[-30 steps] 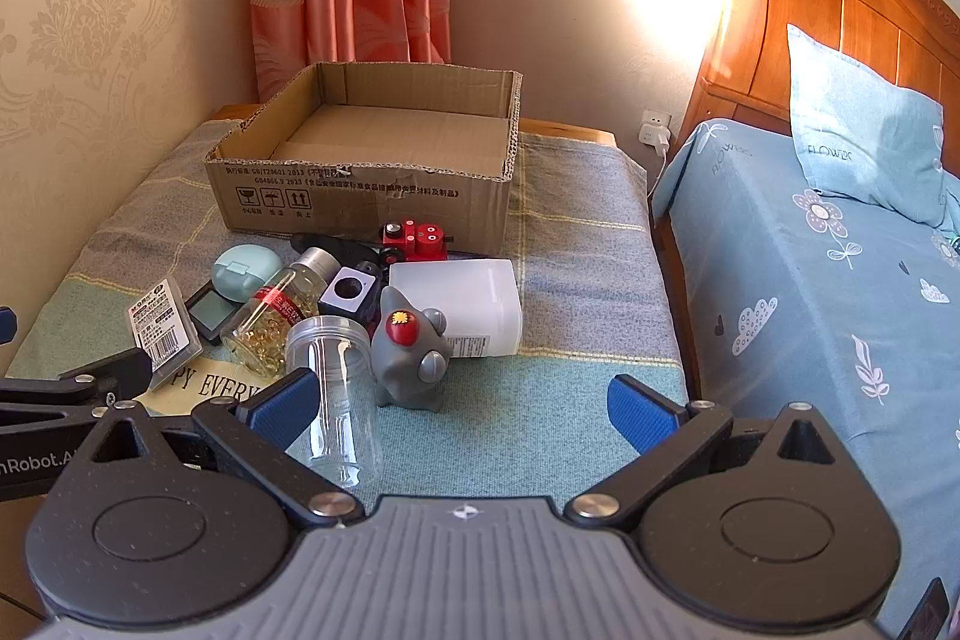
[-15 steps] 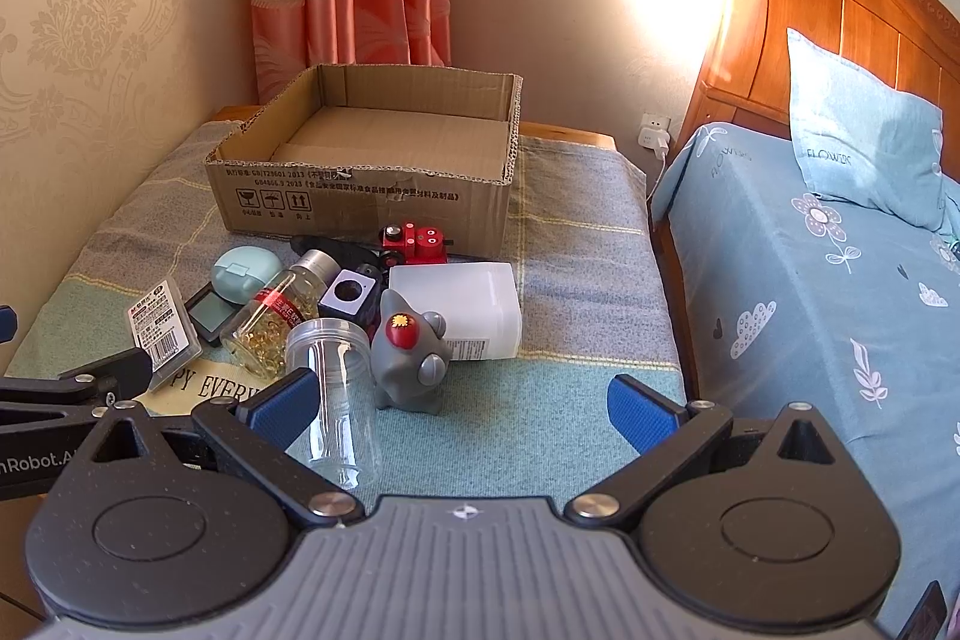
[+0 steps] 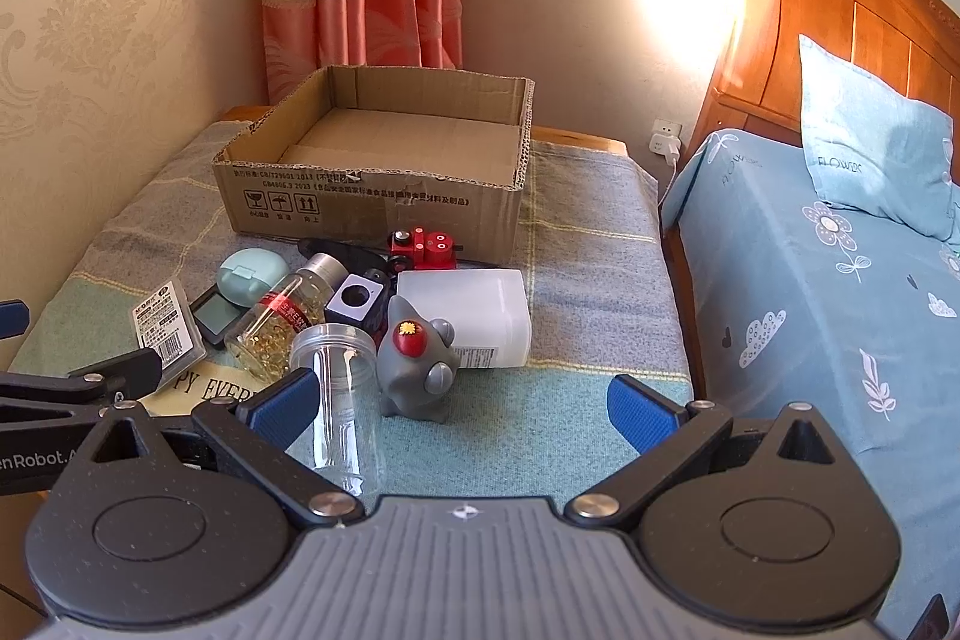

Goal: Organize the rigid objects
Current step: 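Lower left tool onto the clear card case and close while right tool approaches grey cat toy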

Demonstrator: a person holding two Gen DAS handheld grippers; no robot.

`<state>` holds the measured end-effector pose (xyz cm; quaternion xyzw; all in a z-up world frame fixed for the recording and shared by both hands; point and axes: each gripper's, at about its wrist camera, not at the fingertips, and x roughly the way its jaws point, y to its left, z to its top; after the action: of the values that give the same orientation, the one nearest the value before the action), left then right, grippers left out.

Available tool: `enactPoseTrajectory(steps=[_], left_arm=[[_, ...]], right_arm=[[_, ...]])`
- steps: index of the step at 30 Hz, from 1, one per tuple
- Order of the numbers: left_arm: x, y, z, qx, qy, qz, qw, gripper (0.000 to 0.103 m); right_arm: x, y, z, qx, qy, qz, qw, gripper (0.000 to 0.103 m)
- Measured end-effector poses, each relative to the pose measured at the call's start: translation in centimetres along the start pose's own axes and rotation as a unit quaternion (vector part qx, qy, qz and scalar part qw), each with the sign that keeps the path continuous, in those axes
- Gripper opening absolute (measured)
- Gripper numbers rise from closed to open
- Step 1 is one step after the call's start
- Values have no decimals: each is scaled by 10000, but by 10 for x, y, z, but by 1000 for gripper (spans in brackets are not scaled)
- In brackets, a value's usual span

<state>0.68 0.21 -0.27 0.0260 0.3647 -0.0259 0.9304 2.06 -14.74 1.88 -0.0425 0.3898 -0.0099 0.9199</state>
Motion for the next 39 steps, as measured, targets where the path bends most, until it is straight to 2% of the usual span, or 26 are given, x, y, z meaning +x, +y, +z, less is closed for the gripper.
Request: enactPoseTrajectory(steps=[7, 16, 23, 34, 39], left_arm=[[16, 9, -6, 64, 180, -59, 9998, 103], [43, 29, -14, -97, 471, 4, 9988, 103], [60, 37, -12, -155, 527, -55, 9985, 103], [78, 39, -10, -100, 621, -79, 9980, 103], [82, 42, -10, -112, 656, -49, 9978, 102]], right_arm=[[7, -2, -1, -103, -71, 134, 9998, 103], [31, -13, -3, -24, 184, 40, 9998, 103], [48, -21, 5, 166, 300, 68, 9994, 103], [84, -11, 23, 314, 426, 318, 9981, 103], [93, -16, 21, 504, 490, 264, 9972, 103]])
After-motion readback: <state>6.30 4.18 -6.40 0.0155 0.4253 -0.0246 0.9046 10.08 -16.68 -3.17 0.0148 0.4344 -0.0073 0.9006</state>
